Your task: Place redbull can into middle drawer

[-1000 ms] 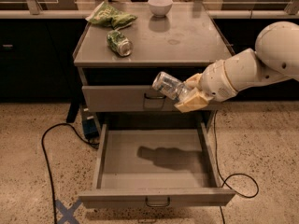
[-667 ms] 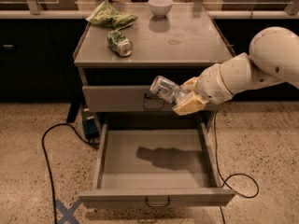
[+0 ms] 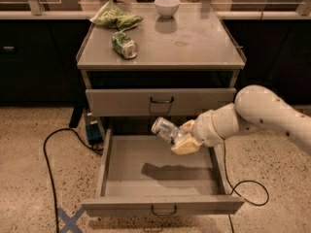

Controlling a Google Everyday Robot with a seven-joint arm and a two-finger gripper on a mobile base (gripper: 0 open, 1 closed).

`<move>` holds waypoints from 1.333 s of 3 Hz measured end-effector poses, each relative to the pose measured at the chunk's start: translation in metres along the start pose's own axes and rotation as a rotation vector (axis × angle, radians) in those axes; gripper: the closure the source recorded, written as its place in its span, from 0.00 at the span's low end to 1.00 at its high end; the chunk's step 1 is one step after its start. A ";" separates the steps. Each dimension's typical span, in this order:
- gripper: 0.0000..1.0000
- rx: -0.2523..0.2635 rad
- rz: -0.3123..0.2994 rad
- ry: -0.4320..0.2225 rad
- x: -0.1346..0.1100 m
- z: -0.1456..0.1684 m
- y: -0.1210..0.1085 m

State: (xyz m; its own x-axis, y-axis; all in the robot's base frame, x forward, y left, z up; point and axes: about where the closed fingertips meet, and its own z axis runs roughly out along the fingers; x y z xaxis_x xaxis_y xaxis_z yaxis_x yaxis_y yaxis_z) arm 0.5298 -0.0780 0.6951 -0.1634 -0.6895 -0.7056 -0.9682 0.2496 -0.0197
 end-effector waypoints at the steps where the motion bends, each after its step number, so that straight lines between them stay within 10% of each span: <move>1: 1.00 -0.022 0.071 0.020 0.037 0.050 0.017; 4: 1.00 0.075 0.062 0.053 0.072 0.123 -0.037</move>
Offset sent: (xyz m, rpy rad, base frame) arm -0.0102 0.0095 -0.0497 -0.0030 0.0567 -0.0268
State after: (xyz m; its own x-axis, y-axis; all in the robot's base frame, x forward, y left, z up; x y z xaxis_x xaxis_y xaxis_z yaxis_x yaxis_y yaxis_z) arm 0.5772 -0.0530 0.5577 -0.2341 -0.7054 -0.6690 -0.9393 0.3416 -0.0315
